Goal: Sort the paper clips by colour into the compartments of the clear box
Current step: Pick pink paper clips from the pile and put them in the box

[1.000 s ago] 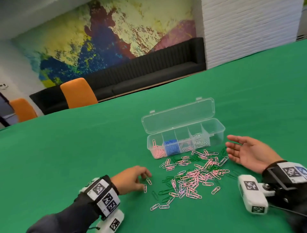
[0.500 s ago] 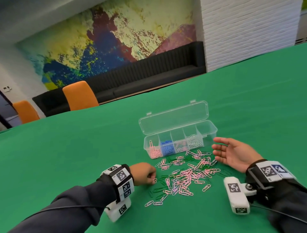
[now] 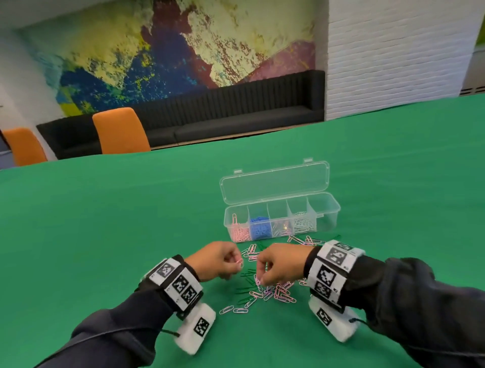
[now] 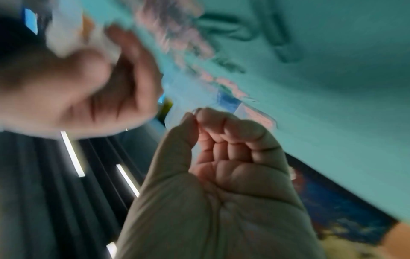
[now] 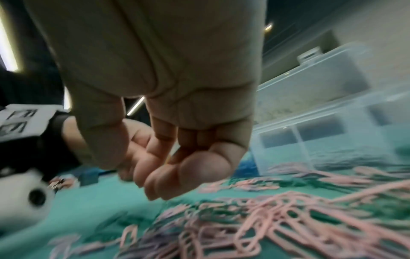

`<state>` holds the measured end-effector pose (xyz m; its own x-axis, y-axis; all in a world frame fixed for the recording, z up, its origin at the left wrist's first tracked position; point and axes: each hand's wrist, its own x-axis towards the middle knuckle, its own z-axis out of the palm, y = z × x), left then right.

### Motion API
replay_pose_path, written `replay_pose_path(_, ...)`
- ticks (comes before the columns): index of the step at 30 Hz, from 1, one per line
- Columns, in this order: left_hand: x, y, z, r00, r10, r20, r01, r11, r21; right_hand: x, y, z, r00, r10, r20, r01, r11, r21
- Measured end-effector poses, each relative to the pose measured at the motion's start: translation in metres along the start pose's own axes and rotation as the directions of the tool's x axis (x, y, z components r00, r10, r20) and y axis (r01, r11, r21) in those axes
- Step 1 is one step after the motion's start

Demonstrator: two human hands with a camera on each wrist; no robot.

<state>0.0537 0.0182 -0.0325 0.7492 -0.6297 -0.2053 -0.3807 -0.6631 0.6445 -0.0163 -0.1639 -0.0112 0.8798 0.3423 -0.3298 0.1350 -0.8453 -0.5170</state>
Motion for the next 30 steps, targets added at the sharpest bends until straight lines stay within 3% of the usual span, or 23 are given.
replay_pose_path(1,-0.003,-0.003,-0.002,0.999,-0.023,-0.039,0.013,0.972,-0.235,0.007,-0.008,0.005,1.000,-0.006,0.015,0.007,0.995,-0.101)
replay_pose_path(2,-0.006,-0.006,-0.002,0.995,-0.062,-0.076,0.020,0.886,-0.463,0.014,-0.014,0.011,0.999,0.001,0.038,0.007,0.981,-0.194)
replay_pose_path(3,-0.010,-0.009,-0.002,0.988,-0.113,-0.102,0.016,0.745,-0.667,0.021,-0.019,0.017,0.998,0.018,0.062,0.000,0.959,-0.284)
replay_pose_path(5,-0.019,-0.016,0.001,0.976,-0.200,-0.082,-0.003,0.366,-0.931,0.032,-0.025,0.027,0.993,0.077,0.087,-0.031,0.899,-0.437)
replay_pose_path(7,-0.026,-0.027,0.007,0.980,-0.200,-0.018,-0.019,-0.003,-1.000,0.039,-0.027,0.032,0.993,0.112,0.047,-0.072,0.854,-0.515)
replay_pose_path(8,-0.028,-0.031,0.012,0.984,-0.175,0.012,-0.014,-0.145,-0.989,0.039,-0.026,0.032,0.992,0.123,0.033,-0.088,0.849,-0.520)
replay_pose_path(10,-0.032,-0.032,0.022,0.982,-0.182,0.047,-0.007,-0.284,-0.959,0.038,-0.023,0.032,0.992,0.124,0.005,-0.105,0.858,-0.503)
replay_pose_path(14,-0.025,-0.026,0.036,0.973,-0.217,0.076,-0.010,-0.373,-0.928,0.030,-0.011,0.028,0.987,0.156,-0.024,-0.149,0.865,-0.480)
replay_pose_path(18,-0.016,-0.014,0.043,0.979,-0.159,0.125,0.065,-0.339,-0.939,0.018,-0.001,0.013,0.983,0.170,-0.071,-0.184,0.915,-0.360)
replay_pose_path(21,-0.007,-0.006,0.052,0.976,-0.133,0.170,0.119,-0.323,-0.939,0.010,-0.004,-0.008,0.977,0.074,-0.199,-0.083,0.996,-0.038)
replay_pose_path(24,0.000,0.004,0.057,0.977,-0.093,0.190,0.149,-0.337,-0.930,0.005,-0.011,-0.028,0.959,0.033,-0.281,0.048,0.960,0.275)
replay_pose_path(27,0.007,0.004,0.051,0.986,-0.090,0.142,0.101,-0.361,-0.927,0.006,-0.002,-0.036,0.941,0.059,-0.335,0.009,0.980,0.199)
replay_pose_path(30,0.014,-0.008,0.038,0.987,-0.143,0.076,0.019,-0.362,-0.932,0.009,0.003,-0.025,0.971,0.089,-0.220,-0.095,0.995,-0.014)
